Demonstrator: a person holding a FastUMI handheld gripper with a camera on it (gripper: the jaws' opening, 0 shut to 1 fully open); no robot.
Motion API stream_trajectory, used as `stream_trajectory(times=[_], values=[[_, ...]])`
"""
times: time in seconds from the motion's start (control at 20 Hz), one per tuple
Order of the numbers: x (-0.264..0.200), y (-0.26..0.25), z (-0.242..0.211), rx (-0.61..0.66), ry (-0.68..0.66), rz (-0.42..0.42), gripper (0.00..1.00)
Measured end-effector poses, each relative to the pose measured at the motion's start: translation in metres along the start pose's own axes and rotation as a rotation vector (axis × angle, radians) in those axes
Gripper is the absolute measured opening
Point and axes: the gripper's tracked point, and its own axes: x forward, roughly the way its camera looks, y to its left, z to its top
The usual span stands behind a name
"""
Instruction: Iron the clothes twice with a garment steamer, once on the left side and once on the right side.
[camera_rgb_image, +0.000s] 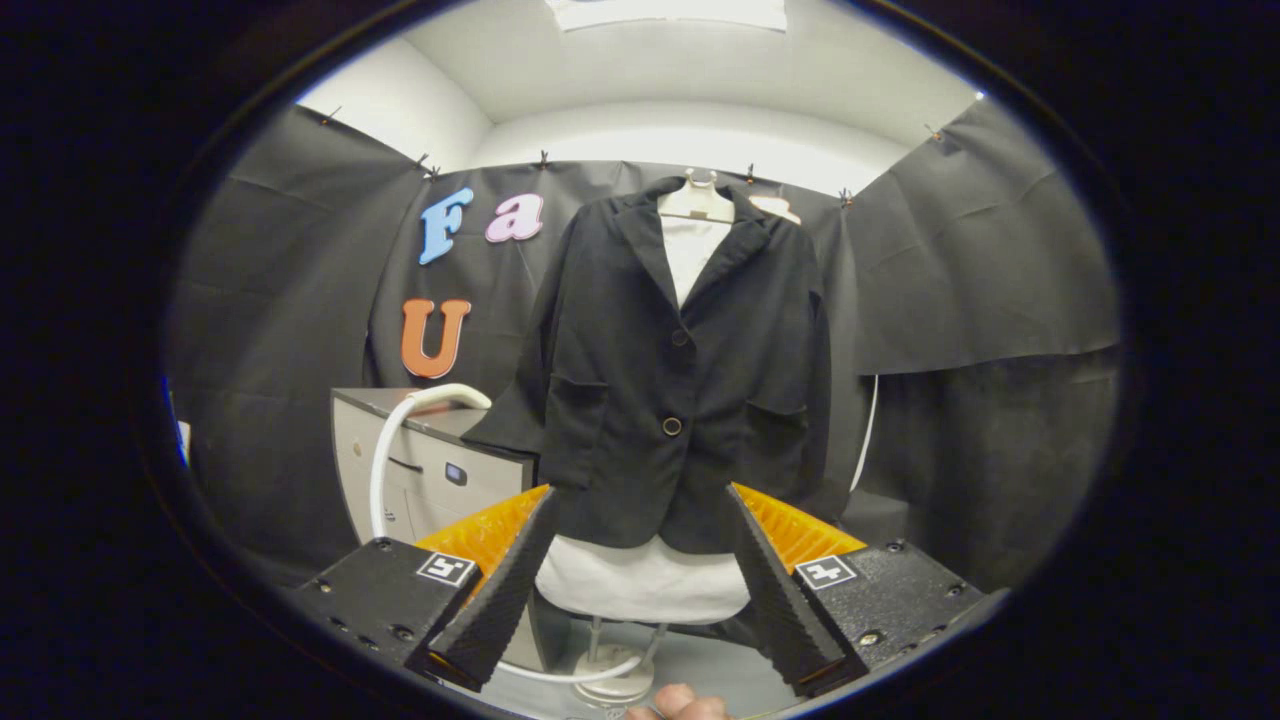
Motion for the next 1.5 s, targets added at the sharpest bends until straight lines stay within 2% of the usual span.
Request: stream_trajectory(times=[0.15, 0.45, 1.05, 1.5], values=[[0.001, 0.004, -0.002, 0.012, 0.027, -0.018, 1.00], [0.007, 0.056, 0.000, 0.038, 0.064, 0.016, 1.00], [0.042, 0.230, 0.046, 0.111, 0.154, 0.240, 1.00], [0.125, 0.314, 0.077, 0.137, 0.199, 0.369, 1.00]])
